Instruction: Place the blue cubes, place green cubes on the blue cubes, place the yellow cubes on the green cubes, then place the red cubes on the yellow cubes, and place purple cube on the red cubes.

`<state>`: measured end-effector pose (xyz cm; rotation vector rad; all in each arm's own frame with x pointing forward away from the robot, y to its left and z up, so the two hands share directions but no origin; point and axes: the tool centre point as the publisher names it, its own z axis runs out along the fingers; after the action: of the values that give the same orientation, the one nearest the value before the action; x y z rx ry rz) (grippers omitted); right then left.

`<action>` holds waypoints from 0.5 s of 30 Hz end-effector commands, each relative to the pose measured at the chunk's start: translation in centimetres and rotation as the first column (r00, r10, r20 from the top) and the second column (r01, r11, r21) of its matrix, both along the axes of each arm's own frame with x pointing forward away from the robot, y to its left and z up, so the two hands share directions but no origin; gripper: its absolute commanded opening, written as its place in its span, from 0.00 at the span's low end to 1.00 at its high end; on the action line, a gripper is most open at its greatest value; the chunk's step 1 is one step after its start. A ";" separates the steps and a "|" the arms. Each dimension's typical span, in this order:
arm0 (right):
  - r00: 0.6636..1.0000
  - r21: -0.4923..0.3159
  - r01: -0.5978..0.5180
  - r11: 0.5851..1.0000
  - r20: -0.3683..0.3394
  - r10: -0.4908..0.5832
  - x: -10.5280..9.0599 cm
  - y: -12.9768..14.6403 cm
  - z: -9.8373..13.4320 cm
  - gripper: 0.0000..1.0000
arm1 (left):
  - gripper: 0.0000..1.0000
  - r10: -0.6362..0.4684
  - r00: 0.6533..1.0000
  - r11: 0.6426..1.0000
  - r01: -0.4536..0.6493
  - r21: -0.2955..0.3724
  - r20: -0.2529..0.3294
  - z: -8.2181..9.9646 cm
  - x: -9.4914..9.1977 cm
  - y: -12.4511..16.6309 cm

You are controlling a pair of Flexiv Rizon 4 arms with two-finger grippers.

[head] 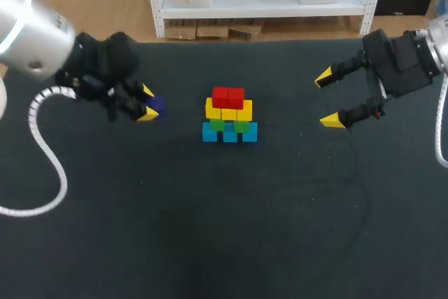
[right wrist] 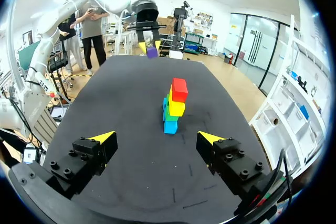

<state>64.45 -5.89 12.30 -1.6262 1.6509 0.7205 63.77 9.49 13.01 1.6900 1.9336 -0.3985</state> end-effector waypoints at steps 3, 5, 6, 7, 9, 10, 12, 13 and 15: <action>1.000 0.002 -0.001 1.000 0.001 0.001 0.1 0.0 -0.1 1.00 | 0.00 -0.173 0.981 0.985 0.171 -0.021 -0.083 0.6 1.3 -0.4; 1.000 0.002 -0.001 1.000 0.001 0.001 0.1 0.0 -0.1 1.00 | 0.00 -0.198 0.977 0.980 0.196 -0.027 -0.078 0.8 1.7 -0.8; 1.000 0.002 -0.001 1.000 0.001 0.001 0.1 0.0 -0.1 1.00 | 0.00 -0.207 0.975 0.978 0.205 -0.023 -0.079 0.8 1.9 -1.0; 1.000 0.002 -0.001 1.000 0.001 0.001 0.1 0.0 -0.1 1.00 | 0.00 -0.217 0.973 0.976 0.216 -0.026 -0.074 0.8 2.0 -1.2; 1.000 0.002 -0.001 1.000 0.001 0.001 0.1 0.0 -0.1 1.00 | 0.00 -0.240 0.968 0.971 0.238 -0.025 -0.073 0.9 2.3 -1.8; 1.000 0.002 -0.001 1.000 0.001 0.001 0.1 0.0 -0.1 1.00 | 0.00 -0.247 0.966 0.969 0.246 -0.025 -0.072 0.9 2.4 -2.2; 1.000 0.002 -0.001 1.000 0.001 0.001 0.1 0.0 -0.1 1.00 | 0.00 -0.260 0.963 0.966 0.259 -0.021 -0.074 0.9 2.7 -2.8; 1.000 0.002 -0.001 1.000 0.001 0.001 0.1 0.0 -0.1 1.00 | 0.00 -0.263 0.962 0.965 0.262 -0.025 -0.075 0.8 2.9 -3.0; 1.000 0.002 -0.001 1.000 0.001 0.001 0.1 0.0 -0.1 1.00 | 0.00 -0.275 0.958 0.962 0.273 -0.032 -0.079 0.7 3.3 -3.7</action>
<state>64.45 -5.89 12.30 -1.6262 1.6509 0.7206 65.85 6.80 14.16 1.8892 1.7422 -0.5040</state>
